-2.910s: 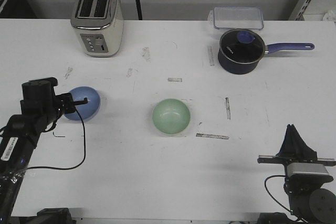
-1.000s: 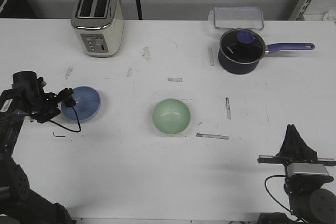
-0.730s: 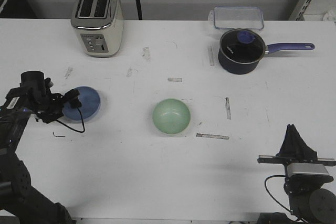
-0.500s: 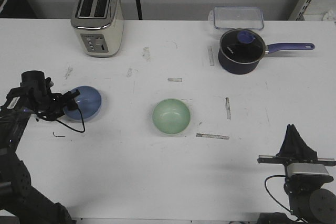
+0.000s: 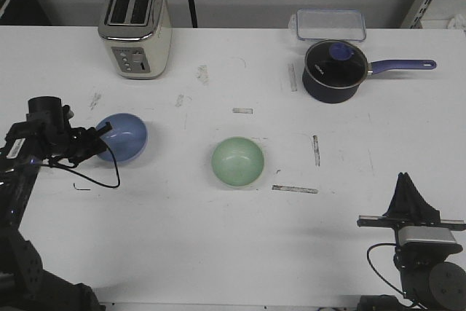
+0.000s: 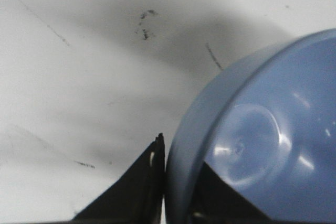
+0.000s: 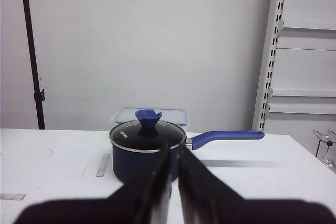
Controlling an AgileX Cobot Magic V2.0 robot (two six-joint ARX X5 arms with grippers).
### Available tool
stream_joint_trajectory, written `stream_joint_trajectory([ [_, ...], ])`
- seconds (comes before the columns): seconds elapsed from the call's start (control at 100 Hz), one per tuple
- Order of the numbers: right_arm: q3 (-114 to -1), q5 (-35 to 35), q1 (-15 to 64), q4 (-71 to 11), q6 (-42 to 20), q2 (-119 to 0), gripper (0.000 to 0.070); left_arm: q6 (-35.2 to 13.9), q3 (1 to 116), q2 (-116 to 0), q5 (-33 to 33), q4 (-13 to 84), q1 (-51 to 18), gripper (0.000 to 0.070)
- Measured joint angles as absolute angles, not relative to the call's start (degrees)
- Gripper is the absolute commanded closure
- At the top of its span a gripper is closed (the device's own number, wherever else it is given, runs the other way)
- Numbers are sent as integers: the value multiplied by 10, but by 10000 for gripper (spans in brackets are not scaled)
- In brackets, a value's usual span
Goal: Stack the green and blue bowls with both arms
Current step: 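Lift the blue bowl with the left gripper and lower it into the green bowl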
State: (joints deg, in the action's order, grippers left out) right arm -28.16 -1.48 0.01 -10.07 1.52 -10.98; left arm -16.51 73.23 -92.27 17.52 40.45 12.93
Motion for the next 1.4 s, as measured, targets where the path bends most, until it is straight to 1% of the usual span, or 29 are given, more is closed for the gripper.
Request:
stream_joint_trajectory([
  [0.1,-282,-15,0,-101,15,-110,686,-170,735,-894,175,423,113,699],
  [0.18,-282,-15,0,-101,15,-110,686,-172,743,-888,175,435,85,699],
  [0.3,-282,-15,0,-101,15,-110,686,-174,759,-888,175,450,19,699],
  [0.54,-282,-15,0,-101,15,-110,686,-193,826,-893,175,437,-113,699],
  [0.77,-282,-15,0,-101,15,-110,686,-197,878,-949,174,433,-216,699],
  [0.98,-282,-15,0,-101,15,-110,686,-197,916,-1015,173,431,-264,699],
  [1.12,-282,-15,0,-101,15,-110,686,-203,927,-1035,172,403,-289,699],
  [1.4,-282,-15,0,-100,15,-110,686,-204,928,-1066,171,405,-302,699],
])
